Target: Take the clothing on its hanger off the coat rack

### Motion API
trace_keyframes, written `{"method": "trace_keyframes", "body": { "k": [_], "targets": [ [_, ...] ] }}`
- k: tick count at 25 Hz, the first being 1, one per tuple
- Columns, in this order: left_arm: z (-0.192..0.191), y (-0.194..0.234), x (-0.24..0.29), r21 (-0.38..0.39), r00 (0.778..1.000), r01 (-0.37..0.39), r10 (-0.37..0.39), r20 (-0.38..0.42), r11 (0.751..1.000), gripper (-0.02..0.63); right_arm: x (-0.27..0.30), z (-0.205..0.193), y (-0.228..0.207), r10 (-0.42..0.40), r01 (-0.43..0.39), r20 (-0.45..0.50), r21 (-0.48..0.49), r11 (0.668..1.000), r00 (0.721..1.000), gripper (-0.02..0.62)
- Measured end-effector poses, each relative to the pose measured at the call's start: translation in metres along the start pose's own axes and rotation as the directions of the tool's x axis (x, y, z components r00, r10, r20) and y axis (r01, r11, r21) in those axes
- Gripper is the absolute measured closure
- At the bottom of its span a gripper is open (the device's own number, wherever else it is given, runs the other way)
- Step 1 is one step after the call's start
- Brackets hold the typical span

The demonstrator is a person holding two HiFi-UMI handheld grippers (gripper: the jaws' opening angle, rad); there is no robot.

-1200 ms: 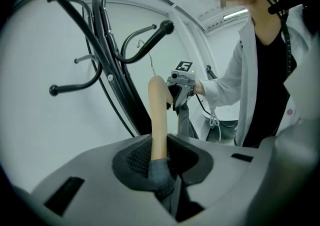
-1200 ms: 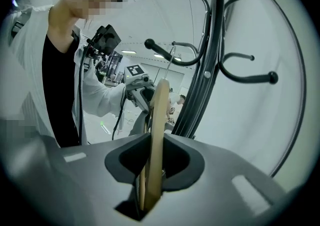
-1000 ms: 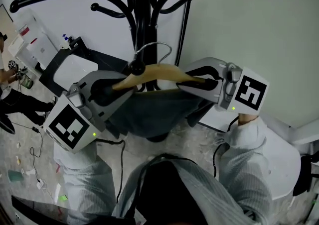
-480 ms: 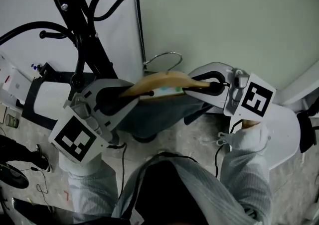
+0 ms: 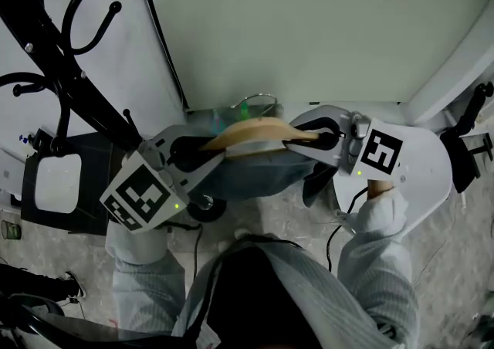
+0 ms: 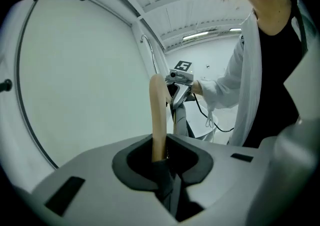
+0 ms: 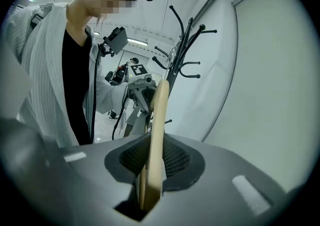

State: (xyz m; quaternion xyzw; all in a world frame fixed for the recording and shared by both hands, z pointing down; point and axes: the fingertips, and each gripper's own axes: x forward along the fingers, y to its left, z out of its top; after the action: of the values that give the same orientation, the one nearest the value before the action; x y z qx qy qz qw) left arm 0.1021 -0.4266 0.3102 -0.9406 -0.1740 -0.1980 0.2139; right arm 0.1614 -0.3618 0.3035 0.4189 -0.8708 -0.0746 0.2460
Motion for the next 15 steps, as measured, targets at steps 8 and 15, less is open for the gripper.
{"method": "trace_keyframes", "body": {
  "k": [8, 15],
  "targets": [
    [-0.028, 0.001, 0.032, -0.055, 0.998, 0.065, -0.065, -0.014, 0.996, 0.54, 0.009, -0.04, -0.002, 0.004, -0.004, 0.001, 0.072, 0.997, 1.0, 0.532],
    [-0.032, 0.0, 0.039, -0.063, 0.997, 0.069, -0.072, -0.043, 0.996, 0.54, 0.01, -0.051, -0.002, 0.013, -0.015, 0.017, 0.102, 0.995, 1.0, 0.534]
  ]
}}
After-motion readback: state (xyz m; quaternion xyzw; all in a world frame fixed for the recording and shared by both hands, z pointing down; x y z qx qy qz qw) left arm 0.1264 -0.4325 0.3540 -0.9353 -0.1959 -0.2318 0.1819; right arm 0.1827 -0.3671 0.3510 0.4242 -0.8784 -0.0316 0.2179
